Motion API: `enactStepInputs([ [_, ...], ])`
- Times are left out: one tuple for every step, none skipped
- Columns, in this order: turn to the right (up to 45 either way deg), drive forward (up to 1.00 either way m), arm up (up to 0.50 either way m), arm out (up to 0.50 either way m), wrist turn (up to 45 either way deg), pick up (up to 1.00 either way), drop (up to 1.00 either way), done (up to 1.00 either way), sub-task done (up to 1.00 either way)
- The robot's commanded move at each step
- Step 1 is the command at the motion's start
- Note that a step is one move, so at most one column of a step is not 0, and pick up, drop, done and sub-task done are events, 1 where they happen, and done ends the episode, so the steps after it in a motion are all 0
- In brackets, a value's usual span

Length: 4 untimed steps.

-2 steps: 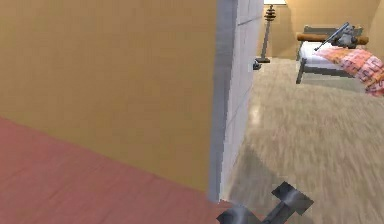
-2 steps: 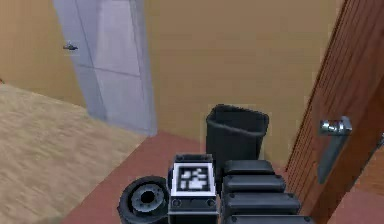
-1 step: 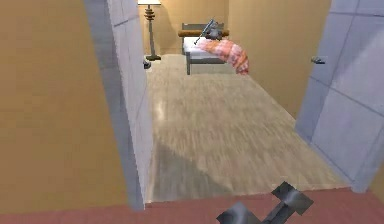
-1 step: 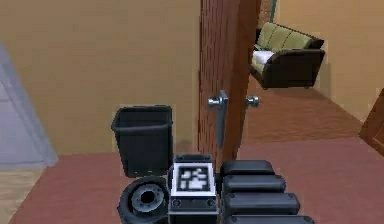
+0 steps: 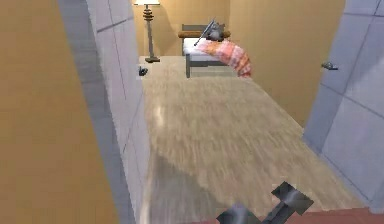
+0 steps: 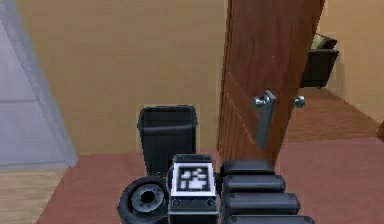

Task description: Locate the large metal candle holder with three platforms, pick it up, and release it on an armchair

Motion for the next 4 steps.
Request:
enactStepInputs([
  [15.0,0.00,0.00,0.00,0.0,0.00,0.00,0.00,0.00],
  [0.0,0.70,0.00,0.00,0.0,0.00,0.00,0.00,0.00],
  [-18.0,0.00,0.00,0.00,0.0,0.00,0.00,0.00,0.00],
  [0.0,1.00,0.00,0.00,0.0,0.00,0.00,0.00,0.00],
])
